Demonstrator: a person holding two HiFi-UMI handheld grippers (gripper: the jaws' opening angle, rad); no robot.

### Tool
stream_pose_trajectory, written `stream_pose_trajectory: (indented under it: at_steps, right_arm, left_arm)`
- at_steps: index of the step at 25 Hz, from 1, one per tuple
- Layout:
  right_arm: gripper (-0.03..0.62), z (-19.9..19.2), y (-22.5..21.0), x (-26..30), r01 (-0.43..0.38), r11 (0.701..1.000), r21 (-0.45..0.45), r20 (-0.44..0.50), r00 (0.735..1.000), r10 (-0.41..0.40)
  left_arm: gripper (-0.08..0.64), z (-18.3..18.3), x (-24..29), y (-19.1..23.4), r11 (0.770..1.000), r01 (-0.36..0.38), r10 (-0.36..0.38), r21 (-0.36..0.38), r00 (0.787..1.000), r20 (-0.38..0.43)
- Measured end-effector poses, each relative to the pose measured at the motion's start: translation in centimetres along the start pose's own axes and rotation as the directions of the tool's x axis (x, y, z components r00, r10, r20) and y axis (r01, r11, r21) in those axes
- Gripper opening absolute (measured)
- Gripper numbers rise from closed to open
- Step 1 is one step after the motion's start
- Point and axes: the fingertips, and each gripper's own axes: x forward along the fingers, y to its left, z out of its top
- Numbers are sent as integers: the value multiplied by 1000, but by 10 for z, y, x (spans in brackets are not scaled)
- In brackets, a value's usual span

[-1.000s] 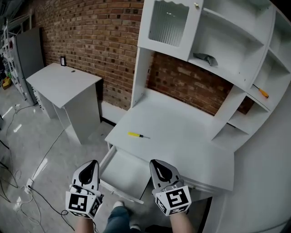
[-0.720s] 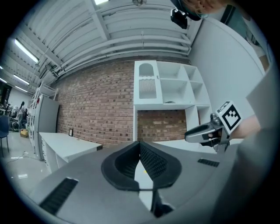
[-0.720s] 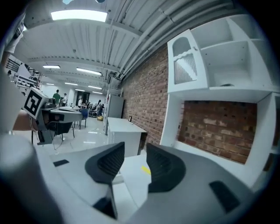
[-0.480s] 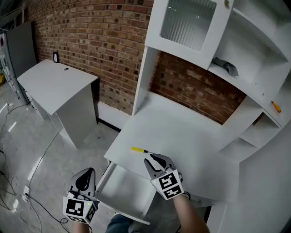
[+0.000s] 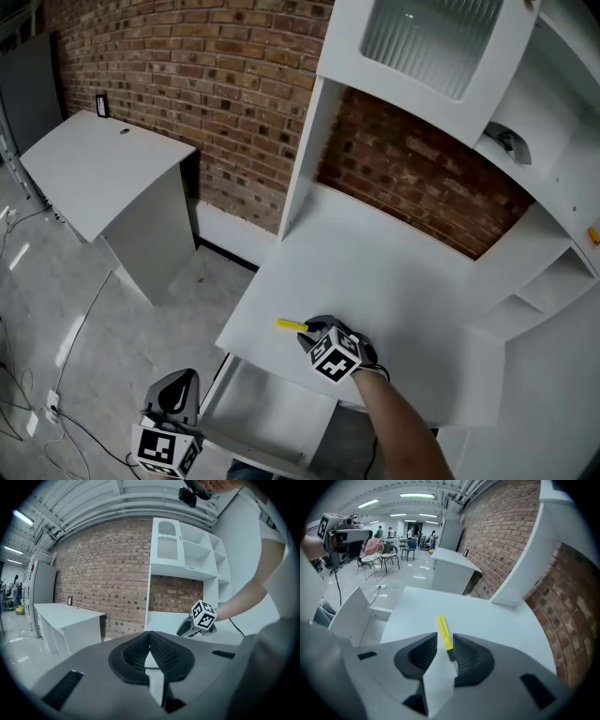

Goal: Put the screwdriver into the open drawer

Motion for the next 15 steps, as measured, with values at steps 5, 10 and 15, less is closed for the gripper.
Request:
stream_pose_trajectory:
  at_steps: [5,10,15]
  right_arm:
    - [109,-12,-4,30,-76,996,-50,-100,992,70]
    - [81,-19,-2,44,-123,989,-83,-165,980,108]
    - [78,-16,-2,36,-113,992,-50,-158,982,104]
  left_arm:
    - [14,-17,8,19,1000,-3,3,-1,1000,-28]
    - [14,-23,10,32,1000,-13,12,-13,999,-45]
    - [14,-22,2,39,1000,-17,17,-16,999,-32]
